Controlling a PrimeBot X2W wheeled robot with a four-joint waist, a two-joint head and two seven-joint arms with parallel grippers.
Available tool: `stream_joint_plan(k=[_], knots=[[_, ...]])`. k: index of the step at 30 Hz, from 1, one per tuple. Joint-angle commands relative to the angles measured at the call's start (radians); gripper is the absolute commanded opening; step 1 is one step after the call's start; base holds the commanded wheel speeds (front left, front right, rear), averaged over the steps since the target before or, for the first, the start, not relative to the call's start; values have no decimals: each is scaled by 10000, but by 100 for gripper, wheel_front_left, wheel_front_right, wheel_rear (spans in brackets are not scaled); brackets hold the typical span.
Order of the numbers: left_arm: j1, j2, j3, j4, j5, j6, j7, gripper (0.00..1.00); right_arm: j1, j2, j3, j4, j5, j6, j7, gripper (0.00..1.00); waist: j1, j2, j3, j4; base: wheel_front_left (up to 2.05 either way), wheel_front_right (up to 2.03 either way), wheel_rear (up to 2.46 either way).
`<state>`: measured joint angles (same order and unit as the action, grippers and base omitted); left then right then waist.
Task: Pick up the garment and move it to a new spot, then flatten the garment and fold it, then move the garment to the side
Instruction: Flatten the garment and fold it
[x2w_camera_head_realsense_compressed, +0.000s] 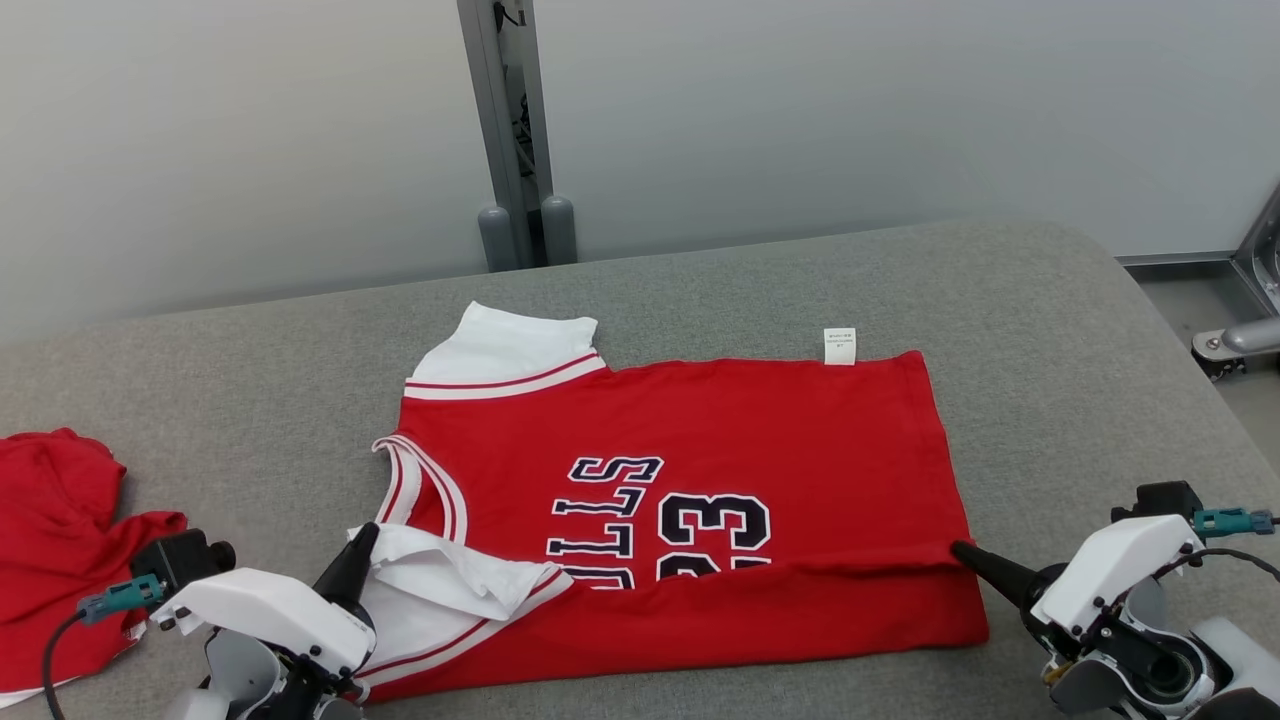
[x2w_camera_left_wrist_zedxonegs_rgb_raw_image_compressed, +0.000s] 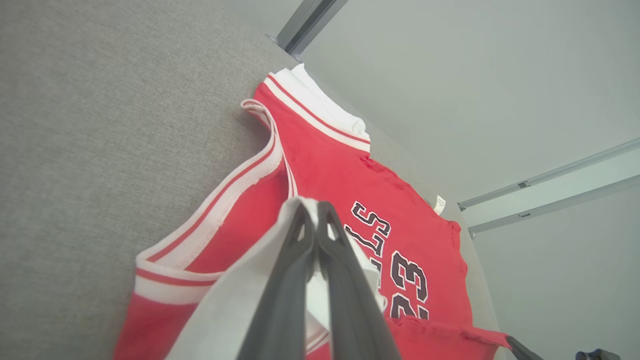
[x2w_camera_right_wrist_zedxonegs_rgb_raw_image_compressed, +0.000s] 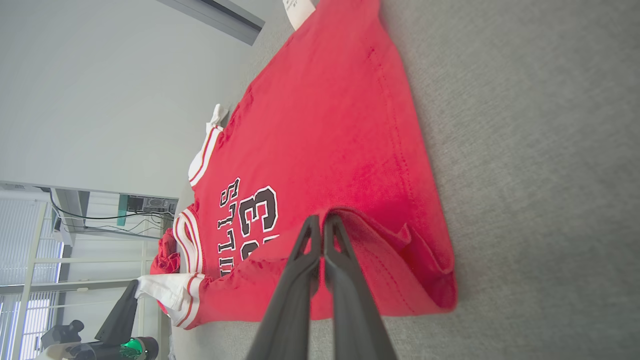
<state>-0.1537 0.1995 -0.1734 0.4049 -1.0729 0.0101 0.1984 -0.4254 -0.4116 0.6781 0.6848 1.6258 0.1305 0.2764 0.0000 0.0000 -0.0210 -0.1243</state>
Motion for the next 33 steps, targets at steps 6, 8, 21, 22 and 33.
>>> stream_joint_plan(k=[6,8,21,22,33], knots=[[-489,-4,109,449,176,-39,-378,0,-190,173,-39,47,-213,5,-179,0,0,0,133,-145,0,0,0],[-561,-7,134,616,208,-2,-496,0,-188,224,-69,60,-251,5,-250,0,0,0,162,-175,0,0,0],[-902,-68,132,1512,341,-165,-997,50,-250,482,-104,331,-423,5,-457,34,0,0,300,-327,0,0,0],[-916,-80,145,1557,344,-153,-1060,79,-268,500,-142,397,-438,5,-552,74,0,0,305,-340,0,0,0],[-1246,-78,445,1964,381,-46,-1805,100,-381,727,-575,708,-529,5,-1620,100,0,0,251,-369,0,0,0]])
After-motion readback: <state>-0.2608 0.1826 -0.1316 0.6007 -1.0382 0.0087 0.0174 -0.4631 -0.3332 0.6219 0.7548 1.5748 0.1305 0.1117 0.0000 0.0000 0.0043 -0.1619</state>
